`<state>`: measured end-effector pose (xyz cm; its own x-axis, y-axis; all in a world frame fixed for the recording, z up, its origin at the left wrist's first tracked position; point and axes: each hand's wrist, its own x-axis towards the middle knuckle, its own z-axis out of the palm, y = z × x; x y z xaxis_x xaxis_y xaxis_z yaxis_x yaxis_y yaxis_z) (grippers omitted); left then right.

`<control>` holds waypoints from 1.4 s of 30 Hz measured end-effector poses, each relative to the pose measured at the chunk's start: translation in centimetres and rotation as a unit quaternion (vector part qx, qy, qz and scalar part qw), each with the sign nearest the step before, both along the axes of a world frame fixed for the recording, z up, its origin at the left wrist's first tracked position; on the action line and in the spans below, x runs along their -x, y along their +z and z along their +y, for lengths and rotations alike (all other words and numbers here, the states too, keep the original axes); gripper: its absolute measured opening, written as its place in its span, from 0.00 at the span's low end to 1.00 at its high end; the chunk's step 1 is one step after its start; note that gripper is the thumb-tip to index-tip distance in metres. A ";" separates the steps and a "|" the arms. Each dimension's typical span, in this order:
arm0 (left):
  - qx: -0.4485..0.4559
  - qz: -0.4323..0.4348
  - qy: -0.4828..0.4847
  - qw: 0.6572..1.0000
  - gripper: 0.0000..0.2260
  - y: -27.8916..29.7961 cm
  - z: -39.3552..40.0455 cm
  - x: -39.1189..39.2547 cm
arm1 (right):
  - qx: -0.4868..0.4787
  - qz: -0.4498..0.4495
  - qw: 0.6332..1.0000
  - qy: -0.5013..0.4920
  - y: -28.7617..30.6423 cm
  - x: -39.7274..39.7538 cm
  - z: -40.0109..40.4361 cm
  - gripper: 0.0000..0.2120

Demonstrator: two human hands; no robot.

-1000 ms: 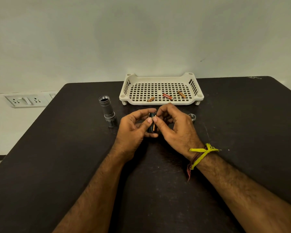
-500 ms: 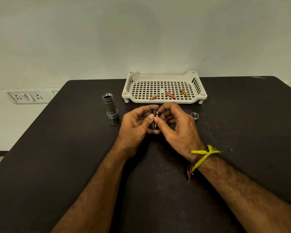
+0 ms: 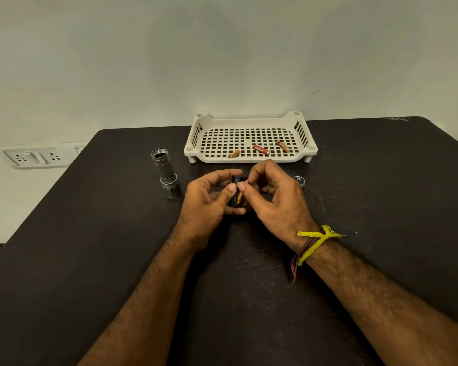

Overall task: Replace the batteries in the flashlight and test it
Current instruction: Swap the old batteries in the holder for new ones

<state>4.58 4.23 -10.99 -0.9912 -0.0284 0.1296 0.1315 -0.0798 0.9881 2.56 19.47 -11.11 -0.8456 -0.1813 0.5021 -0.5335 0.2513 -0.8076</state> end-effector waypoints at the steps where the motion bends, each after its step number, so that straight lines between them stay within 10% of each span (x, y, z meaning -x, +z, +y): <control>1: 0.006 0.002 0.000 1.000 0.12 0.0 0.0 0.0 | 0.008 0.005 1.000 -0.001 0.0 -0.1 0.0 0.07; 11: -0.042 0.009 0.123 0.992 0.10 0.1 0.0 0.4 | 0.151 -0.012 0.986 -0.070 0.0 0.3 -0.1 0.16; 24: -0.059 0.011 0.114 0.992 0.12 0.4 0.0 0.1 | -0.211 0.081 0.969 -0.102 -0.8 0.2 0.0 0.07; 42: -0.050 0.005 0.149 0.988 0.14 0.4 0.3 0.2 | -0.152 0.113 0.968 -0.165 -0.2 0.7 0.4 0.09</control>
